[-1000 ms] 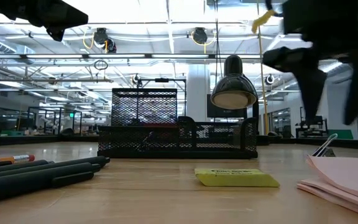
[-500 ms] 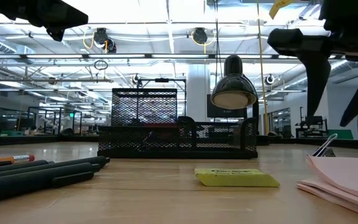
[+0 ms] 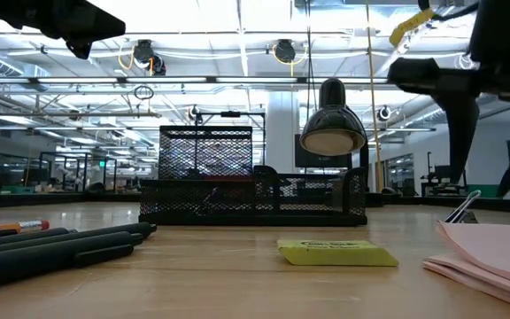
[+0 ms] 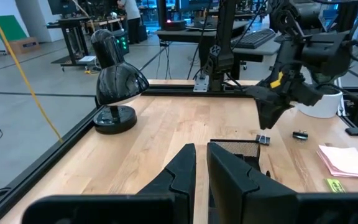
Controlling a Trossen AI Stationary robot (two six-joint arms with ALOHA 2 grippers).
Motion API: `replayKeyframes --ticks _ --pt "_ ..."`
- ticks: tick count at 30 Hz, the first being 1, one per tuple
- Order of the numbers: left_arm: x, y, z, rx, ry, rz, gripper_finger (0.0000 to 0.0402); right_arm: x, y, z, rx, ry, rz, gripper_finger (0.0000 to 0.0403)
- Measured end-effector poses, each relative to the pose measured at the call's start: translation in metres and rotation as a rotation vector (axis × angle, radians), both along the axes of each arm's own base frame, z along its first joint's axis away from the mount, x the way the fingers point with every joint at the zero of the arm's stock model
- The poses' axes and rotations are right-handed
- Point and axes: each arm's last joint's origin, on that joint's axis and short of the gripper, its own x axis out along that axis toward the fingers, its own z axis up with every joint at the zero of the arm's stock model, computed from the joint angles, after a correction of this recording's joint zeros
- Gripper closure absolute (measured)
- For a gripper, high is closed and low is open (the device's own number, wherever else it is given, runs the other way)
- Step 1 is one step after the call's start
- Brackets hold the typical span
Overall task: Pick and place office supplies into organizer
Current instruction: Put the black binder clip into the black desk organizer
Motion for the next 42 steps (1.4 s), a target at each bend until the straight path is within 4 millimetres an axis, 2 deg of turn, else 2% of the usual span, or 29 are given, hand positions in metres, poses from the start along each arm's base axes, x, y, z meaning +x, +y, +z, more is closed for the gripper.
replayKeyframes --ticks 4,11,22,30,34,42 --pt "0.000 0.000 0.000 0.000 0.000 0.000 0.0355 -0.002 -0.003 -0.006 -0.044 -0.026 -0.002 0.0279" --pt "0.000 0.000 0.000 0.000 0.000 0.000 0.0355 0.000 -0.002 -0.007 -0.020 -0.052 -0.003 0.0306" --pt "0.000 0.000 0.000 -0.001 -0.001 0.000 0.0355 -0.002 -0.002 -0.010 0.035 -0.033 -0.061 0.0393" --pt "0.000 0.000 0.000 -0.003 -0.002 0.000 0.0355 -0.002 -0.002 -0.009 0.052 -0.048 -0.119 0.0400" --pt "0.000 0.000 0.000 -0.006 -0.003 0.001 0.0355 0.007 0.003 0.002 0.053 -0.102 -0.130 0.0402" --pt "0.000 0.000 0.000 -0.009 -0.003 0.001 0.0355 0.037 0.017 0.048 0.082 -0.341 -0.156 0.0402"
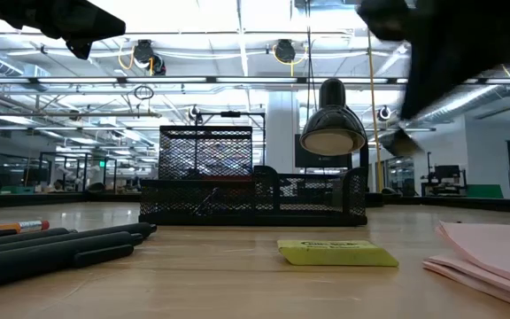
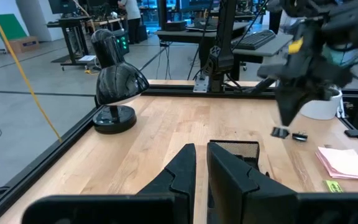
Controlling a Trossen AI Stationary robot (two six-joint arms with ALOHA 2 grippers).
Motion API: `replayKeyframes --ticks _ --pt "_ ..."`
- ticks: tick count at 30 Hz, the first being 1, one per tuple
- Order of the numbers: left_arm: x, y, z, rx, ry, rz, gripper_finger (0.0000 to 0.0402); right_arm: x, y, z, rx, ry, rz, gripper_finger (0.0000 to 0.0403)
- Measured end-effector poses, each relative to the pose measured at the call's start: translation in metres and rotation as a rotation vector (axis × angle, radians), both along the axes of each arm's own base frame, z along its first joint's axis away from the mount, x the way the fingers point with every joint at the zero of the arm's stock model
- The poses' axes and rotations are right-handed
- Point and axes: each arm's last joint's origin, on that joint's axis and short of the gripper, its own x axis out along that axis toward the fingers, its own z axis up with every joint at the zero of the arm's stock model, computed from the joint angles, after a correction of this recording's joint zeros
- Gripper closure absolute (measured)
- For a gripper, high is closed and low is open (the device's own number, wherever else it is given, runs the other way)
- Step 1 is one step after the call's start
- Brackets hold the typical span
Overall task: Pick and place office supplies into organizer
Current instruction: Put the black binder clip into the black desk organizer
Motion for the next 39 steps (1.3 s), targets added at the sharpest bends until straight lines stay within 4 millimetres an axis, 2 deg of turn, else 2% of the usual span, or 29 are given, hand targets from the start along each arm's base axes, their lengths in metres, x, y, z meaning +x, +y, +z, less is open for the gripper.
replayKeyframes --ticks 5,8,12,19,25,31,39 --pt "0.000 0.000 0.001 -0.002 -0.008 0.000 0.0355 0.030 -0.003 0.018 0.095 -0.246 -0.002 0.0402" --pt "0.000 0.000 0.001 -0.010 -0.008 0.001 0.0355 0.046 -0.007 0.020 0.095 -0.350 0.027 0.0402" --pt "0.000 0.000 0.001 -0.024 -0.011 0.003 0.0355 0.065 -0.019 0.008 0.101 -0.360 0.043 0.0403" --pt "0.000 0.000 0.001 -0.021 -0.008 -0.002 0.0355 0.088 -0.044 -0.019 0.098 -0.342 -0.034 0.0403" --pt "0.000 0.000 0.001 -0.017 -0.007 -0.004 0.0355 0.100 -0.059 -0.028 0.114 -0.366 -0.077 0.0403" --pt "0.000 0.000 0.001 -0.015 -0.007 -0.005 0.0355 0.106 -0.072 -0.043 0.116 -0.315 -0.115 0.0403" --pt "0.000 0.000 0.001 -0.006 -0.006 -0.007 0.0355 0.108 -0.078 -0.045 0.117 -0.309 -0.131 0.0403"
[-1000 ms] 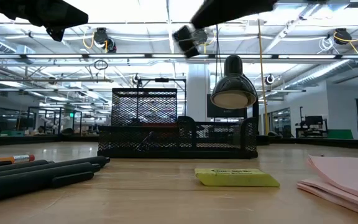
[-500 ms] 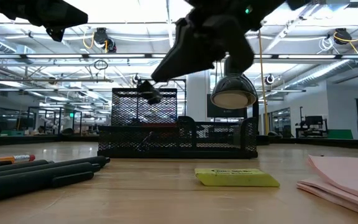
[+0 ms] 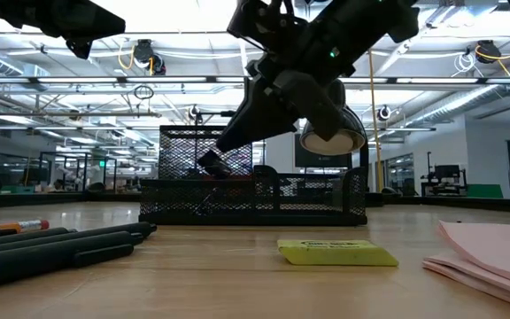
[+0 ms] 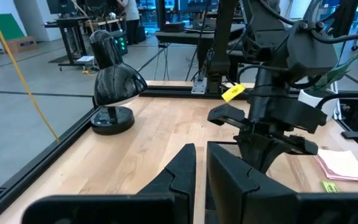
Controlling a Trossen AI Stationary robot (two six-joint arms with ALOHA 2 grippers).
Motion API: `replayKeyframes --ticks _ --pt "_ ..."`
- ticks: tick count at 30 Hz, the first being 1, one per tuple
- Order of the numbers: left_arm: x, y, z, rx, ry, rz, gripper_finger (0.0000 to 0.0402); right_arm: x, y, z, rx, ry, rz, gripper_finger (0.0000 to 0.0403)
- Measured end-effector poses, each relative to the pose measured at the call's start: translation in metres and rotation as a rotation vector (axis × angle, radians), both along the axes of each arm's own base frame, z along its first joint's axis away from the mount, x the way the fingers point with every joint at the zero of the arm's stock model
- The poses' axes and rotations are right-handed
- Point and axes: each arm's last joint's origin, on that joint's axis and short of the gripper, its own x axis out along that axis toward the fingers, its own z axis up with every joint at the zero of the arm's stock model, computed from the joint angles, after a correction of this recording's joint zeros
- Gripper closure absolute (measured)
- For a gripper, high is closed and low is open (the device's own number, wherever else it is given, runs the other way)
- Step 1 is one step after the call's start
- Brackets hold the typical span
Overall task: Pick and place office supplies into organizer
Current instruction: Put the black binder clip into the black desk organizer
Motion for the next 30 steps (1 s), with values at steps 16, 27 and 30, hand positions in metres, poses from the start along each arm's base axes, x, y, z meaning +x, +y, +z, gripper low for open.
replayKeyframes --ticks 16,27,30 --pt "0.0000 0.0000 0.0000 -0.001 0.000 0.000 0.0355 -0.0030 -0.0041 -0.0037 0.019 0.046 -0.043 0.0399" --pt "-0.0001 0.0000 -0.0005 0.016 0.008 -0.002 0.0355 -0.0028 -0.0041 -0.0032 0.007 0.042 -0.043 0.0329" --pt "-0.0001 0.0000 -0.0007 0.017 0.009 -0.002 0.0355 -0.0058 -0.0016 0.0039 -0.020 0.031 -0.039 0.0311"
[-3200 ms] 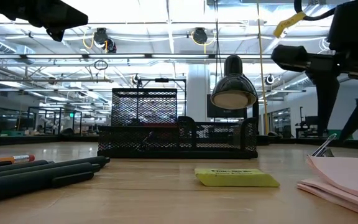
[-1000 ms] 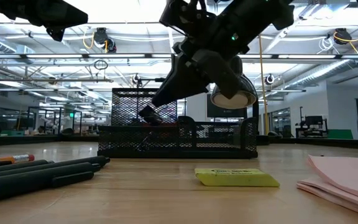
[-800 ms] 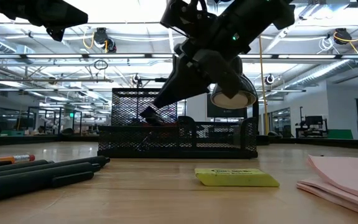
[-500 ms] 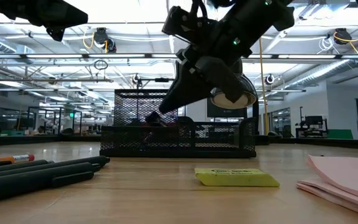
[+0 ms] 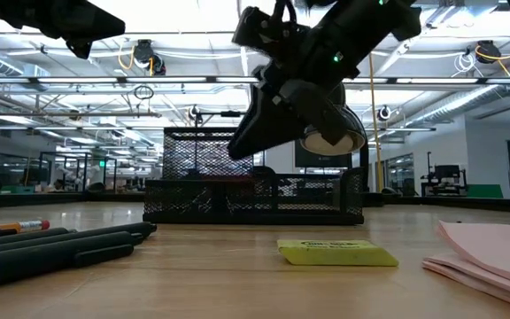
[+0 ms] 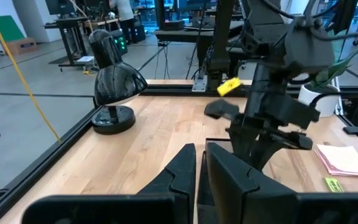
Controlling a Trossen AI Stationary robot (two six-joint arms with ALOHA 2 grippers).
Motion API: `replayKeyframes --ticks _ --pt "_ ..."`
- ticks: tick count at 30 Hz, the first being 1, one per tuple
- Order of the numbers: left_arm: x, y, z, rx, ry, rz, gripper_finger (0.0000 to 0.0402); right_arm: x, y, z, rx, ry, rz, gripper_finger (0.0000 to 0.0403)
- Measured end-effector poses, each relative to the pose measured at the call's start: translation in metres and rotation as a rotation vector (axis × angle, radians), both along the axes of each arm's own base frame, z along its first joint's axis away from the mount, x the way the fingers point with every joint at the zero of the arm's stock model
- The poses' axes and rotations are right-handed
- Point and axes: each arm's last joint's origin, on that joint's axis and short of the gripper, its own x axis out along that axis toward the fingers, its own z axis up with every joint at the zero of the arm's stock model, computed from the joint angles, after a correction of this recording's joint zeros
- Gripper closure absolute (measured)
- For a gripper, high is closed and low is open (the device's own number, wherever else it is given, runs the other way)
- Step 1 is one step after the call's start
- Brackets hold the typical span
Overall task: Pick and place office supplies into organizer
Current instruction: Put the black binder clip into the black desk organizer
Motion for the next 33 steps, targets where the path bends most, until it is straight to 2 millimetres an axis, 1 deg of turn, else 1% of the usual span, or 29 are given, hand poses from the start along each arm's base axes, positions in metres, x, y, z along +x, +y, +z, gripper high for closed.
replayKeyframes --ticks 4,8,10,12,16,20,27,33 --pt "0.000 0.000 0.000 -0.003 0.000 -0.001 0.0355 -0.010 0.010 0.022 0.013 -0.030 0.034 0.0294" --pt "0.000 0.000 -0.001 -0.003 0.009 -0.007 0.0355 -0.035 0.022 0.047 0.041 0.037 0.116 0.0287" --pt "0.000 0.000 -0.002 -0.002 0.016 -0.008 0.0355 -0.051 0.026 0.060 0.097 0.106 0.201 0.0287" --pt "0.000 0.000 -0.002 -0.002 0.016 -0.008 0.0355 -0.065 0.027 0.070 0.188 0.163 0.267 0.0287" --pt "0.000 0.000 -0.002 0.002 0.017 -0.008 0.0355 -0.084 0.028 0.082 0.319 0.266 0.344 0.0287" --pt "0.000 0.000 -0.002 0.004 0.017 -0.008 0.0355 -0.091 0.032 0.076 0.403 0.373 0.369 0.0287" --pt "0.000 0.000 -0.002 0.004 0.016 -0.008 0.0355 -0.085 0.038 0.051 0.506 0.521 0.367 0.0287" --pt "0.000 0.000 -0.002 0.005 0.017 -0.009 0.0355 -0.090 0.039 0.036 0.516 0.663 0.355 0.0287"
